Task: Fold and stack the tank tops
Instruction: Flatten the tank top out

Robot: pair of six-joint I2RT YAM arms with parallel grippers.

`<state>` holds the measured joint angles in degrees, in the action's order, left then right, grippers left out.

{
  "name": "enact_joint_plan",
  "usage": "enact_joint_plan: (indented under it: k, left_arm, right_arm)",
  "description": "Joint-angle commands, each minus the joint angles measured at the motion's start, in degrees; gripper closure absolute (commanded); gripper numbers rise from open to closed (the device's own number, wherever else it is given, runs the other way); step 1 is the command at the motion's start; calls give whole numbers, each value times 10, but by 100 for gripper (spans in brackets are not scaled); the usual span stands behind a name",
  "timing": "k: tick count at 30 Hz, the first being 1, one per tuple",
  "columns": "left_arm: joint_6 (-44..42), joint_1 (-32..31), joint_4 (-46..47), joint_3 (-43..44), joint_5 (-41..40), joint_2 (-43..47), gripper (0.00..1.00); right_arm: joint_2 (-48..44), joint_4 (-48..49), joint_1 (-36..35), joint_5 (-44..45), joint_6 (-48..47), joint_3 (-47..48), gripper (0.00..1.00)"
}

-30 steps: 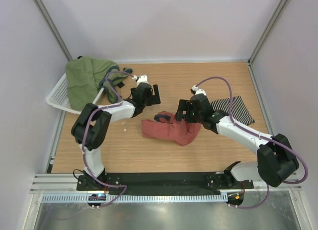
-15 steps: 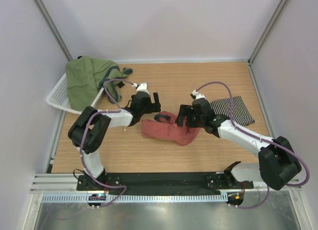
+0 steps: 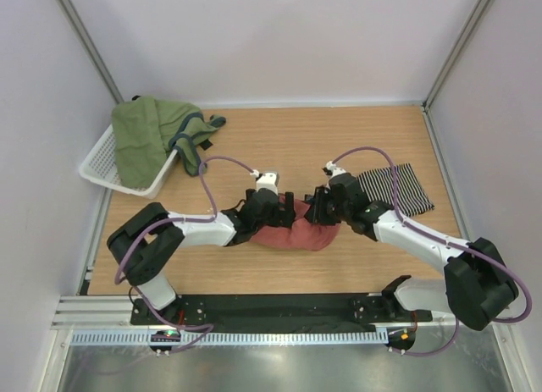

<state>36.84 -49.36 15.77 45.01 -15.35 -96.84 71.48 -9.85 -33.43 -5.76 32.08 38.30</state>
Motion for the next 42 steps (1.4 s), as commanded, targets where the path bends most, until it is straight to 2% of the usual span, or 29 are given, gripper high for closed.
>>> enact_joint_plan:
  k: [1, 2, 3, 5, 7, 10, 12, 13, 17, 24, 28, 32, 36, 38, 42]
  left_arm:
    - [-2, -27, -3, -12, -61, 61, 0]
    - [8, -35, -10, -15, -65, 72, 0]
    - [12, -37, -32, -15, -57, 79, 0]
    - [23, -42, -65, -13, -35, 92, 10]
    - [30, -49, -84, -17, -26, 100, 17]
    - [46, -78, -108, -34, -43, 125, 50]
    - [61, -86, -122, -48, -76, 154, 60]
    - [67, -86, -130, -59, -88, 164, 73]
    - [68, -86, -179, -73, -117, 231, 99]
    - [65, -86, -267, -79, -113, 327, 100]
    - [66, -86, -283, -100, -110, 392, 100]
    - [68, -86, -293, -110, -108, 448, 100]
    - [93, -86, -342, -85, -157, 494, 100]
    - [125, -84, -413, -62, -232, 509, 100]
    - [173, -21, -541, 30, -297, 489, 100]
  right_arm:
    - [-23, 16, -5, -12, 9, -6, 72]
    - [-29, 14, -4, -10, 9, -9, 77]
    - [-35, 11, -5, -9, 7, -9, 89]
    - [-44, 9, -4, -13, 7, -15, 99]
    - [-51, 8, -5, -22, 9, -20, 99]
    - [-71, 0, -8, -43, 16, -35, 99]
    - [-99, -10, -18, -40, 25, -56, 99]
    - [-109, -24, -22, -36, 39, -64, 99]
    - [-169, -75, -40, -12, 70, -109, 99]
    - [-270, -218, -45, 105, 127, -120, 99]
    - [-288, -228, -45, 149, 142, -113, 94]
    - [-299, -217, -45, 186, 139, -98, 94]
    - [-277, -189, -45, 174, 120, -88, 95]
    - [-262, -180, -45, 170, 120, -89, 98]
    - [-249, -161, -45, 193, 156, -108, 99]
